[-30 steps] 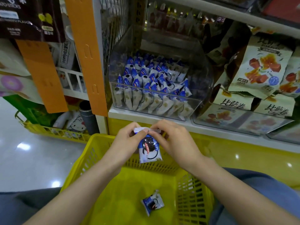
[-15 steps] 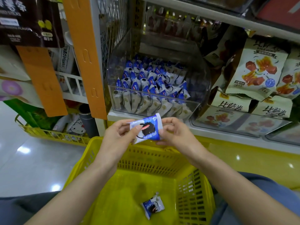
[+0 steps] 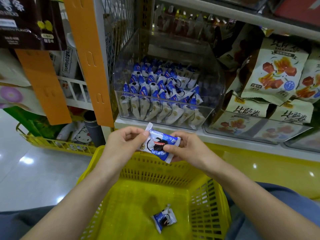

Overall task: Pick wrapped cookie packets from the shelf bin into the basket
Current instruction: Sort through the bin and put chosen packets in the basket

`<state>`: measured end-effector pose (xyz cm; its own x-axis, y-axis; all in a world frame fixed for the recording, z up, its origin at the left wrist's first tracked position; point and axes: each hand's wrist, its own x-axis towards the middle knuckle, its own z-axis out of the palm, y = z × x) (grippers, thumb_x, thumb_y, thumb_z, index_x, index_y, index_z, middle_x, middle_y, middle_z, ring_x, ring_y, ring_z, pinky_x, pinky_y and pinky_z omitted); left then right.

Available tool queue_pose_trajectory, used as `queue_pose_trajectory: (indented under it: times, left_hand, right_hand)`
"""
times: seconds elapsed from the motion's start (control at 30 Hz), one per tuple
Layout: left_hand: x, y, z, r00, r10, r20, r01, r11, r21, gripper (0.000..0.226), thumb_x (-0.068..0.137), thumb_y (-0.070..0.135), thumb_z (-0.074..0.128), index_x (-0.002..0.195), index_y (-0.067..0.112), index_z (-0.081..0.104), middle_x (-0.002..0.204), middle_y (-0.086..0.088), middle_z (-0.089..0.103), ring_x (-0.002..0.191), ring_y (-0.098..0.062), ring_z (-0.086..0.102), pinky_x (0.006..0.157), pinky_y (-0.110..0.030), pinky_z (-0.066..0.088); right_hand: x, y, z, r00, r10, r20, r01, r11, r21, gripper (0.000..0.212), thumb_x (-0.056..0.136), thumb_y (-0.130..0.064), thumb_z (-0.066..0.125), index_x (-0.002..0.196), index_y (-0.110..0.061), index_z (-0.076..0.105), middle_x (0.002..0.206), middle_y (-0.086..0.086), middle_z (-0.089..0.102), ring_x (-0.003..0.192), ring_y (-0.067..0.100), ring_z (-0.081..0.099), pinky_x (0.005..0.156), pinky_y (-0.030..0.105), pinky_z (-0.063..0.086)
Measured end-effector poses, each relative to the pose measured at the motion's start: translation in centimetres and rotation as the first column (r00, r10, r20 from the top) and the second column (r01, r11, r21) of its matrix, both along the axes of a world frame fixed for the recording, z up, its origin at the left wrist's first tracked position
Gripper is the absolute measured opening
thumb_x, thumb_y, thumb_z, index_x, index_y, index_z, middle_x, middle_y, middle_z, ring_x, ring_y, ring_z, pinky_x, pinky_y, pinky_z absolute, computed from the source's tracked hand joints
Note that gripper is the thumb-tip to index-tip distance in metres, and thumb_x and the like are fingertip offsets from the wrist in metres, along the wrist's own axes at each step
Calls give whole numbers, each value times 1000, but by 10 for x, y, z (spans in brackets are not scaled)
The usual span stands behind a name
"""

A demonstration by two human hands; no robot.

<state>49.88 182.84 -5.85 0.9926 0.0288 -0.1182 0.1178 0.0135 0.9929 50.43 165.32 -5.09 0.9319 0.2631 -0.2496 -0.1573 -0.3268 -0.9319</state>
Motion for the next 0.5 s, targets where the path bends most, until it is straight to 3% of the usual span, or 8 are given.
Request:
queue_pose_trajectory:
  times: [0.17, 0.27, 0.33, 0.4, 0.5]
  left_hand:
    - [0, -1, -2, 999, 20, 33, -20, 1000, 0, 11, 88, 13, 58, 78, 12, 64, 64, 7, 61, 61, -1, 56, 56, -9, 44]
    - [1, -3, 1, 994, 38, 105, -40, 999, 14, 11, 88, 9, 58, 78, 9, 61, 64, 3, 59, 54, 2, 53, 52, -9, 43]
    - [0, -3, 2, 984, -19, 178, -3, 993, 121, 13, 85, 6, 61, 73, 11, 60, 61, 3, 56, 52, 1, 50, 52, -10, 41]
    - [-1, -6, 2, 977, -68, 202, 30, 981, 190, 16, 83, 5, 63, 71, 14, 60, 60, 4, 54, 54, -1, 48, 54, -11, 40]
    - [-4, -9, 1, 983, -57, 176, 34, 991, 132, 14, 85, 6, 61, 75, 15, 62, 67, 0, 58, 58, 0, 51, 55, -9, 43]
  right_hand:
    - [2, -1, 1, 990, 32, 137, -5, 981, -192, 10, 83, -14, 67, 86, -12, 59, 91, 15, 70, 72, 19, 68, 67, 30, 57]
    - [1, -1, 1, 954, 187, 235, -86, 920, -382, 21, 80, -27, 70, 95, -14, 62, 93, 1, 70, 87, 16, 64, 80, 33, 50]
    - [-1, 5, 1, 954, 161, 252, -97, 964, -249, 23, 80, -25, 70, 100, -17, 61, 94, -6, 68, 89, 8, 63, 84, 27, 50]
    - [-2, 11, 1, 965, 98, 245, -74, 992, -102, 17, 83, -20, 67, 98, -12, 63, 90, -2, 67, 84, 11, 63, 83, 31, 50]
    - [-3, 14, 1, 971, 29, 238, -32, 999, 8, 3, 87, -16, 62, 86, -14, 63, 81, 4, 66, 76, 12, 59, 78, 38, 50]
